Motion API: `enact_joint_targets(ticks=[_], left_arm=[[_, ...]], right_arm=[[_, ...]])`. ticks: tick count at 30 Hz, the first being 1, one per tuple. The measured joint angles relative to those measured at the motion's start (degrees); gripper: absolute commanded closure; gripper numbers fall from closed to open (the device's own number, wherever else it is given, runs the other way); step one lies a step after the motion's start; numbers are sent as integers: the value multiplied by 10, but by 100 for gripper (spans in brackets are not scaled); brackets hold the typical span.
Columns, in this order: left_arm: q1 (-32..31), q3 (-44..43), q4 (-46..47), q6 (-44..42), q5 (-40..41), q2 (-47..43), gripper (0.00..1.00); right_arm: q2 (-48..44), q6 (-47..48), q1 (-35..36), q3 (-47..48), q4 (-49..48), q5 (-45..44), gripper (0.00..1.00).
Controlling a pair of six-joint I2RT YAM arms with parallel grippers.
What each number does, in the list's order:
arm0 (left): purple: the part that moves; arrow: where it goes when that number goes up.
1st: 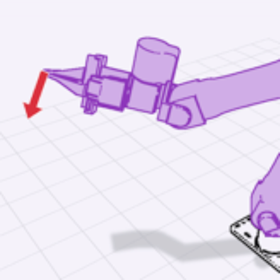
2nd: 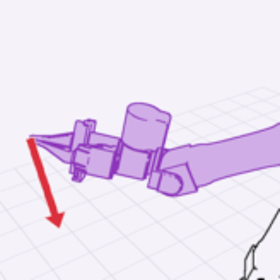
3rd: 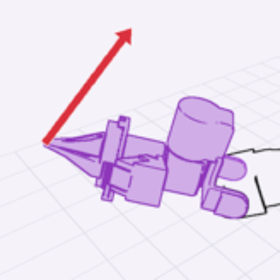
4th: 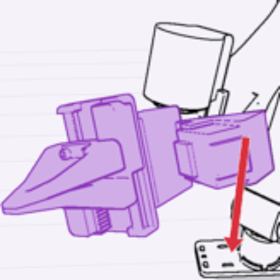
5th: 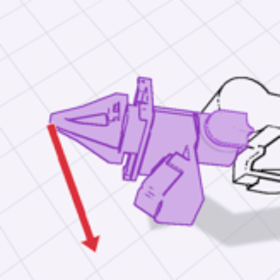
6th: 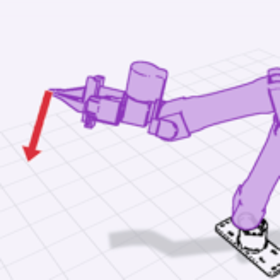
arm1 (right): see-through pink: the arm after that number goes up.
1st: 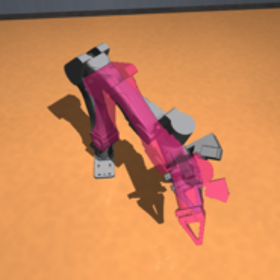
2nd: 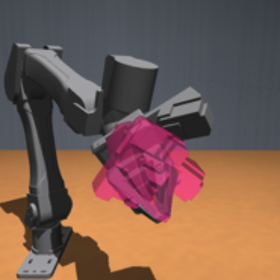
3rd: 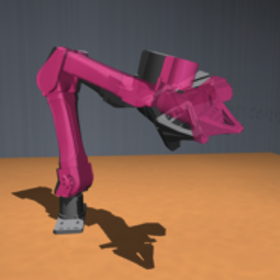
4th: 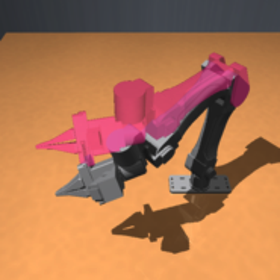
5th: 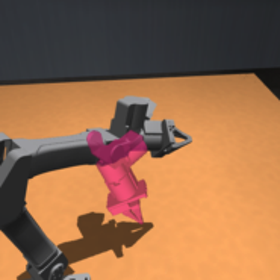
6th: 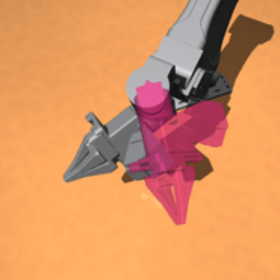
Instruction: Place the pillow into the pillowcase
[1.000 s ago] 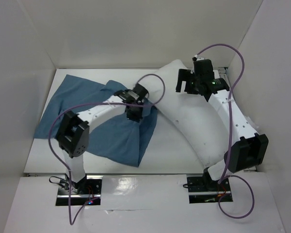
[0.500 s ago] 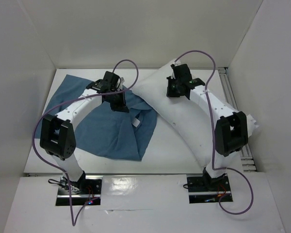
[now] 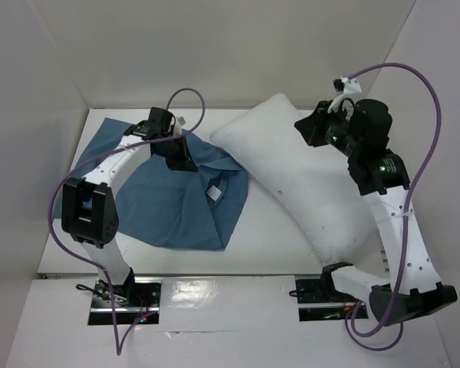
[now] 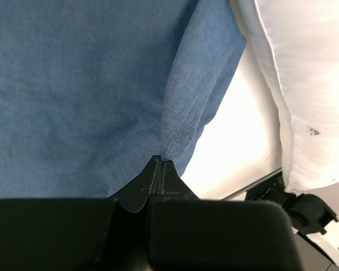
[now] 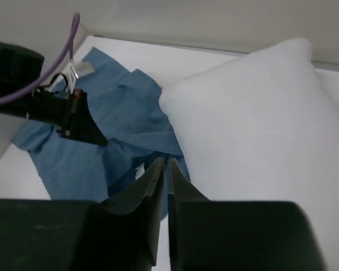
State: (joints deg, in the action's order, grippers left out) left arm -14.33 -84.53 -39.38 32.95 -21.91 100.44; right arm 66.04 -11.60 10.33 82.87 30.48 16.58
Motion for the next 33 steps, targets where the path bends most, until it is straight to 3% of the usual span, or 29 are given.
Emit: enact_joint_targets(ticks=[2, 3, 8, 15, 16, 17, 18, 19, 22, 25, 33], left_arm=[[9, -8, 2, -1, -8, 9, 100], [11, -11, 3, -1, -11, 12, 100], [18, -14, 4, -6, -20, 16, 100], [18, -14, 4, -13, -26, 16, 100], [18, -14, 5, -13, -27, 16, 100], [18, -14, 5, -13, -28, 16, 100], [18, -14, 4, -13, -28, 16, 100], [18, -14, 4, -13, -29, 16, 100], [20, -14, 4, -13, -31, 16, 100], [24, -14, 4, -13, -32, 16, 100], [48, -27, -5, -16, -41, 21, 100]], right_arm=[[-2, 1, 9, 4, 11, 2, 21], [10, 0, 18, 6, 17, -4, 15], [157, -5, 93, 57, 49, -125, 0], [390, -11, 160, 159, 72, -273, 0], [421, -12, 162, 179, 70, -288, 6], [451, -13, 163, 197, 71, -300, 23], [480, -12, 163, 216, 75, -313, 89], [505, -15, 163, 233, 79, -328, 100], [544, -24, 160, 250, 76, -329, 100], [513, -23, 156, 231, 64, -311, 100], [221, -3, 57, 82, 39, -159, 100]])
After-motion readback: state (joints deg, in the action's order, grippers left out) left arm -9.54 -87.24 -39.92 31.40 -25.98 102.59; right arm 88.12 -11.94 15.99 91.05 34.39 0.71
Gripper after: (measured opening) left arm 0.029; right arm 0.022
